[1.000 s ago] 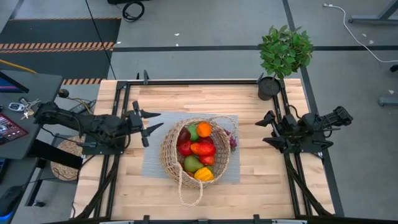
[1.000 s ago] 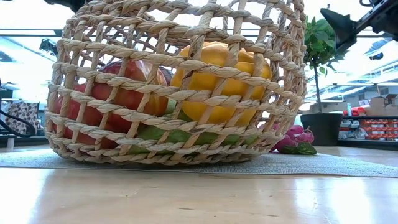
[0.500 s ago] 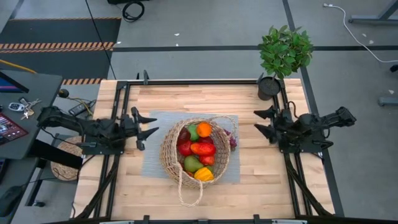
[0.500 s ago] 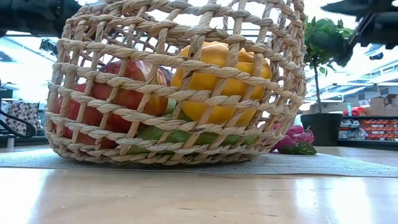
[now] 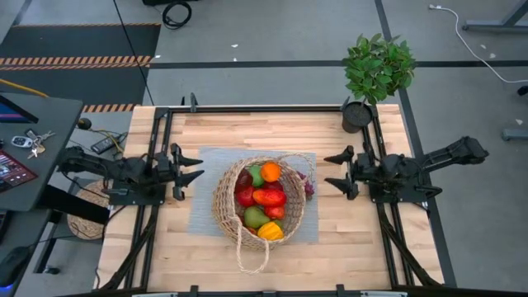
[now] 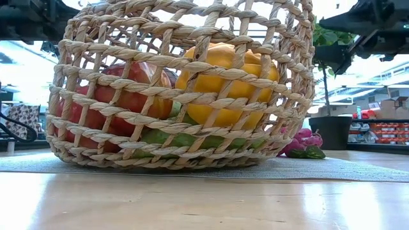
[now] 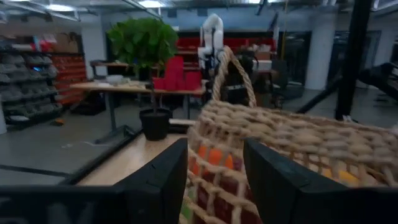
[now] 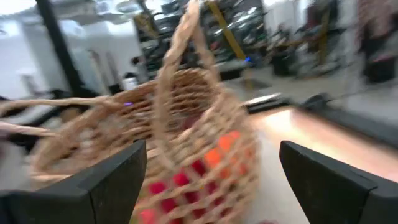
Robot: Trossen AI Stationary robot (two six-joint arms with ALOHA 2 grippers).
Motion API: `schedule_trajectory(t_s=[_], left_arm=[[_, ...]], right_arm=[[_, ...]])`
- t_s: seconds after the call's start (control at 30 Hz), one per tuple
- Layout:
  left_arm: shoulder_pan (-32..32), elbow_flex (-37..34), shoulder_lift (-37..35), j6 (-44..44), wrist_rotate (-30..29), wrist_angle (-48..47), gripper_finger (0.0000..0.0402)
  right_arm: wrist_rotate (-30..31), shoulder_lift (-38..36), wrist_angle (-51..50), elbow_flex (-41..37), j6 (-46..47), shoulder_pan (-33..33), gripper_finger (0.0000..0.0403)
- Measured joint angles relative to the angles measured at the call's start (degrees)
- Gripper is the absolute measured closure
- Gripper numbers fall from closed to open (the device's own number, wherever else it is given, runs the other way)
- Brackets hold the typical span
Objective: Build produce basket
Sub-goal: Put the grapes into the basket
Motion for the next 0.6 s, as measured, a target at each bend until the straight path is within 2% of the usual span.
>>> schedule_trajectory(t_s=[0.1,0.23,0.43,0.47,0.6], left_arm=[[-0.6,0.0,-0.6,-2.2,0.5,-3.5,0.0247],[-0.9,0.0,-0.5,-5.1,1.7,-5.0,0.0258],[-1.9,0.0,-0.5,-6.9,7.0,-5.1,0.027],[-2.0,0.0,-0.5,-7.1,7.5,-5.2,0.0271],[-2.5,0.0,-0.4,-8.0,8.0,-6.1,0.0275]], right_arm=[[-4.1,1.4,0.2,0.0,4.8,0.0,0.0033],[-6.8,2.1,0.3,0.0,1.6,0.0,0.0033],[-4.1,2.1,2.0,0.0,0.2,0.0,0.0033],[-2.4,2.1,0.3,0.4,1.4,-0.1,0.0034],[4.6,4.2,-17.7,5.4,5.0,-0.8,0.0037]])
